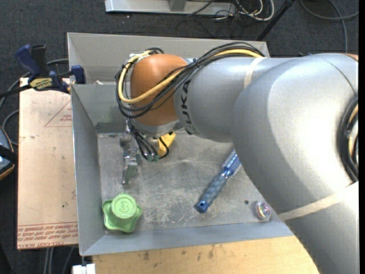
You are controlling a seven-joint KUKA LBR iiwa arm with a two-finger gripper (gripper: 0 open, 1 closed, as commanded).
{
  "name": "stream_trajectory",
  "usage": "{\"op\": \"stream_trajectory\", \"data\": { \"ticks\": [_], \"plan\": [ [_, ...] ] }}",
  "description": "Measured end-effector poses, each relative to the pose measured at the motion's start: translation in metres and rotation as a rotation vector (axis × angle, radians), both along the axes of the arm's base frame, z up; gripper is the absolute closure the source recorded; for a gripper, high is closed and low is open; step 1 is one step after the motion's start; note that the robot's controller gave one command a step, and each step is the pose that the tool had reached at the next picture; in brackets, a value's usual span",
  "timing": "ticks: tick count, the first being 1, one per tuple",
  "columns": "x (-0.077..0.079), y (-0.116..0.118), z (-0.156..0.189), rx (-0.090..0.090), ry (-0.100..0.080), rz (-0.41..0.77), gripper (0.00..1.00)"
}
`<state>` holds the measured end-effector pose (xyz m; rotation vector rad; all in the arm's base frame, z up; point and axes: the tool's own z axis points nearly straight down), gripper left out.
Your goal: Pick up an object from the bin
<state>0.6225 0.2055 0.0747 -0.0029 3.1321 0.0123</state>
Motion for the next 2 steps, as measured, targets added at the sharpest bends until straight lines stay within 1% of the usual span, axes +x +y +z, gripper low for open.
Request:
{"op": "stream_trajectory", "data": {
  "ticks": [1, 2],
  "plan": [
    [-0.015, -0.072, 0.003, -0.004, 0.001, -0.062, 0.0],
    [0.007, 0.036, -0.001, -0.003, -0.001, 0.098, 0.0]
  ]
}}
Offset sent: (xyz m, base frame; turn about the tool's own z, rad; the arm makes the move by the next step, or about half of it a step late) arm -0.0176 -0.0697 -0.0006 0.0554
